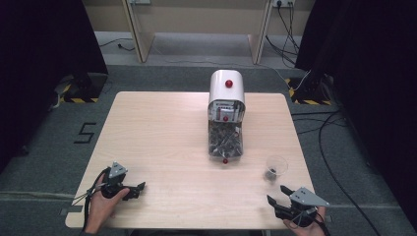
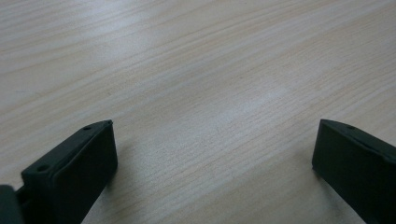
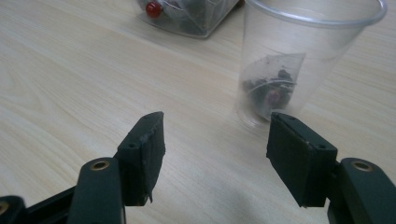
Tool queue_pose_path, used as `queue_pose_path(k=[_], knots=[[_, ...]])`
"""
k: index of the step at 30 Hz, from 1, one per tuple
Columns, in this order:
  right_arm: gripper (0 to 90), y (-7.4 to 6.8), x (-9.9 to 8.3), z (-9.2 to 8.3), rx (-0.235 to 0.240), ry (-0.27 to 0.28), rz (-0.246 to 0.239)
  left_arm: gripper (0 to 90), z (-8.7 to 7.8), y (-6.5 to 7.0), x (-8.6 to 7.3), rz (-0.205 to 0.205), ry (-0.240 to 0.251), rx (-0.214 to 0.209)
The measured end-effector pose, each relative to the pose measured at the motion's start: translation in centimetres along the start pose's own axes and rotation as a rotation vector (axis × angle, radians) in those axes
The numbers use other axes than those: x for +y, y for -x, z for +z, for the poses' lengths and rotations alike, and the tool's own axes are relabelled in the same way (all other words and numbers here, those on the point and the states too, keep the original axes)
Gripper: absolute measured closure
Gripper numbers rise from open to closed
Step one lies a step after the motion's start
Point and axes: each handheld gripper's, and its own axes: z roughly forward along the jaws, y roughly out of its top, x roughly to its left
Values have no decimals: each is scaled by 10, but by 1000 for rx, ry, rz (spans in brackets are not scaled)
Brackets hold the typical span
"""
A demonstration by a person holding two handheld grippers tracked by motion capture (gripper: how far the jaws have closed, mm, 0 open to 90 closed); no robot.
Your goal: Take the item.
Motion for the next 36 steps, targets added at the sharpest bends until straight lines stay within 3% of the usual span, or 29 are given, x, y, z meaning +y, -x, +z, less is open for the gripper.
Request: queue_pose_path(k=[36], knots=[[254,15,-31,-13,-88,-23,74,0,0,0,0,0,0,0]])
